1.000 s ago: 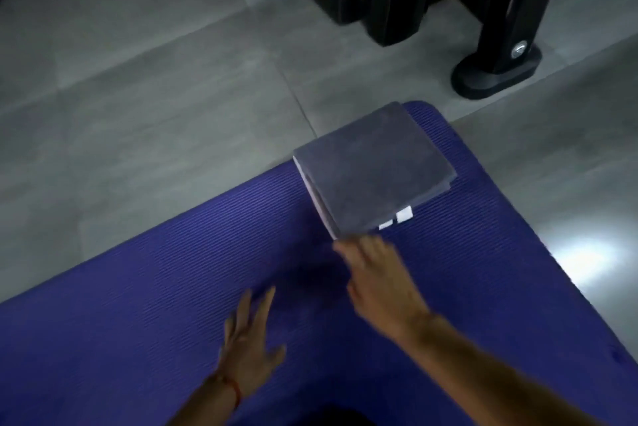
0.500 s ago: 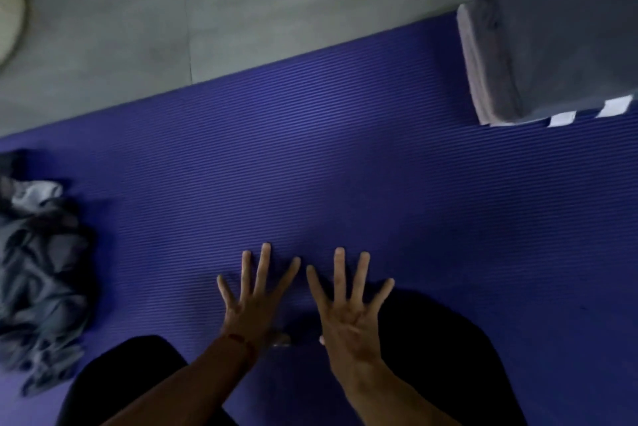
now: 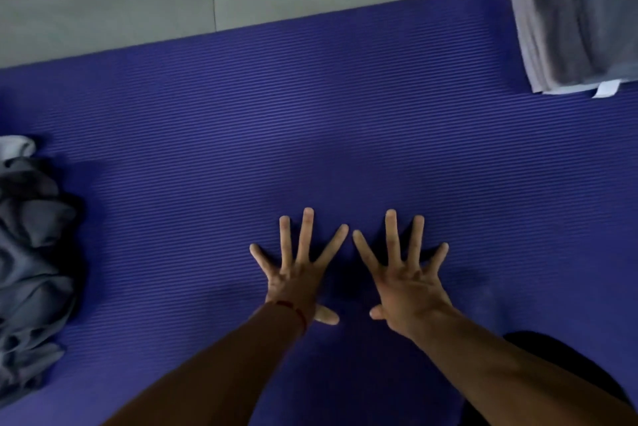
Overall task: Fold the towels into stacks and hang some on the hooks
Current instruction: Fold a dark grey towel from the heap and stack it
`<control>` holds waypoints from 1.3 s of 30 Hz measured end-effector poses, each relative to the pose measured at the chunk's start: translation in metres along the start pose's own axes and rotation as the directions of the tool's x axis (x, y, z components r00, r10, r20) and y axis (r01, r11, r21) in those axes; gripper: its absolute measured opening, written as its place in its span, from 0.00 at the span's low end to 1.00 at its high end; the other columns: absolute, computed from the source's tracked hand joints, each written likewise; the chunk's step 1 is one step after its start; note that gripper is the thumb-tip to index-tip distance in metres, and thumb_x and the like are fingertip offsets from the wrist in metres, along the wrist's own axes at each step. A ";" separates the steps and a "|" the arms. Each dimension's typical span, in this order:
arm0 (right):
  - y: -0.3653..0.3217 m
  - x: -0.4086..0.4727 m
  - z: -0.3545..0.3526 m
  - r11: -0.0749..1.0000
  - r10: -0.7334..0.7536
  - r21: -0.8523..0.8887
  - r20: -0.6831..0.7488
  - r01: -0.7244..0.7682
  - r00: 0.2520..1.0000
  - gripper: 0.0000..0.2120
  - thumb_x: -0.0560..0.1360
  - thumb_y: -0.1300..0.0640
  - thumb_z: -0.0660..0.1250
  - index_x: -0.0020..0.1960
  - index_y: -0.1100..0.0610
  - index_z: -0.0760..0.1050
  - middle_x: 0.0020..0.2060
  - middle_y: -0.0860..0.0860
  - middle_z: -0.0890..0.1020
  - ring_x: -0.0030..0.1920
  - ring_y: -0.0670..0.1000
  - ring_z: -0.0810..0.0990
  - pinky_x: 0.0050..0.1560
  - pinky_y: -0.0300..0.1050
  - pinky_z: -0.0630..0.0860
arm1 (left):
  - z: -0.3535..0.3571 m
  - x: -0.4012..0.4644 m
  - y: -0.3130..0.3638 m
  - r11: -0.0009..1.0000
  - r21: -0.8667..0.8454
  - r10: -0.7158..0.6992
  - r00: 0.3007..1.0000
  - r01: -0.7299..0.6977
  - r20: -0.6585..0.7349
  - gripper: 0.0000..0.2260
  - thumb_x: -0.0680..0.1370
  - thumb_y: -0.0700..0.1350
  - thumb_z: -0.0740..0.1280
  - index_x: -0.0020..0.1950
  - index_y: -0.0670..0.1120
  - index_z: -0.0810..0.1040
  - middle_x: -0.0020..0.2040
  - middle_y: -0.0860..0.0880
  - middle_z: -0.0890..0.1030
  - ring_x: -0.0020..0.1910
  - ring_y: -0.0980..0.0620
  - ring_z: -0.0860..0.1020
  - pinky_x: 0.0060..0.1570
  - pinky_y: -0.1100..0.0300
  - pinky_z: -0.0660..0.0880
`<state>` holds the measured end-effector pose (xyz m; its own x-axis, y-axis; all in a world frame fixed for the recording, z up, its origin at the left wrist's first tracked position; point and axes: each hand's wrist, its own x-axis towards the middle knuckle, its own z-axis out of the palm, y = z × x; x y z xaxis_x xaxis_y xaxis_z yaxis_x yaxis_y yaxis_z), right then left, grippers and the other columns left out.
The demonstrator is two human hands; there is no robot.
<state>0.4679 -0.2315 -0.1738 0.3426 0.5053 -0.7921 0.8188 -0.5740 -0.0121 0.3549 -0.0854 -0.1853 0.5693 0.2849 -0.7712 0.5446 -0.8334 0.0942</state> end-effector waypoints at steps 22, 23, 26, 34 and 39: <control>-0.037 -0.022 0.001 0.986 0.160 -0.043 -0.088 -0.164 0.983 0.60 0.73 0.45 0.76 0.80 0.42 0.28 0.80 0.59 0.32 0.80 0.71 0.46 0.67 0.64 0.74 | 0.063 -0.037 -0.033 0.991 0.060 0.134 0.925 -0.120 -0.356 0.46 0.74 0.73 0.61 0.79 0.64 0.32 0.79 0.51 0.27 0.79 0.43 0.30 0.75 0.31 0.41; -0.055 -0.024 0.002 0.979 0.193 -0.041 -0.110 -0.199 0.975 0.56 0.76 0.51 0.75 0.82 0.48 0.33 0.81 0.62 0.39 0.79 0.71 0.53 0.67 0.62 0.74 | 0.078 -0.052 -0.038 0.988 0.037 0.151 0.907 -0.148 -0.393 0.41 0.77 0.70 0.59 0.81 0.62 0.37 0.81 0.50 0.30 0.80 0.44 0.33 0.77 0.35 0.41; -0.114 -0.031 -0.002 0.994 0.082 -0.064 -0.162 -0.093 0.983 0.38 0.79 0.52 0.68 0.82 0.54 0.52 0.80 0.58 0.57 0.76 0.61 0.65 0.71 0.61 0.70 | 0.108 -0.098 -0.069 0.968 -0.087 0.176 0.886 -0.234 -0.429 0.30 0.81 0.59 0.62 0.81 0.58 0.56 0.84 0.51 0.49 0.82 0.47 0.48 0.79 0.45 0.50; -0.244 -0.095 -0.062 0.875 -0.483 -0.152 -0.233 0.459 0.844 0.27 0.85 0.48 0.58 0.82 0.43 0.54 0.82 0.44 0.45 0.79 0.50 0.61 0.75 0.53 0.66 | 0.118 -0.168 -0.293 0.923 -0.292 -0.380 0.485 0.249 -0.788 0.29 0.70 0.42 0.70 0.71 0.47 0.72 0.78 0.37 0.63 0.75 0.32 0.63 0.70 0.27 0.58; -0.266 -0.111 -0.067 0.855 -0.508 -0.241 -0.201 0.460 0.838 0.24 0.85 0.49 0.58 0.80 0.43 0.59 0.82 0.44 0.49 0.77 0.50 0.65 0.72 0.51 0.69 | 0.084 -0.170 -0.383 0.815 -0.531 -0.566 0.518 0.233 -0.642 0.27 0.80 0.42 0.65 0.78 0.54 0.63 0.77 0.35 0.61 0.69 0.32 0.70 0.62 0.42 0.72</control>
<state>0.2433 -0.0919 -0.0420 -0.0362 0.8443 -0.5347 0.9683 -0.1028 -0.2278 -0.0024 0.1458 -0.1428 0.3815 0.9231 -0.0486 0.9033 -0.3611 0.2315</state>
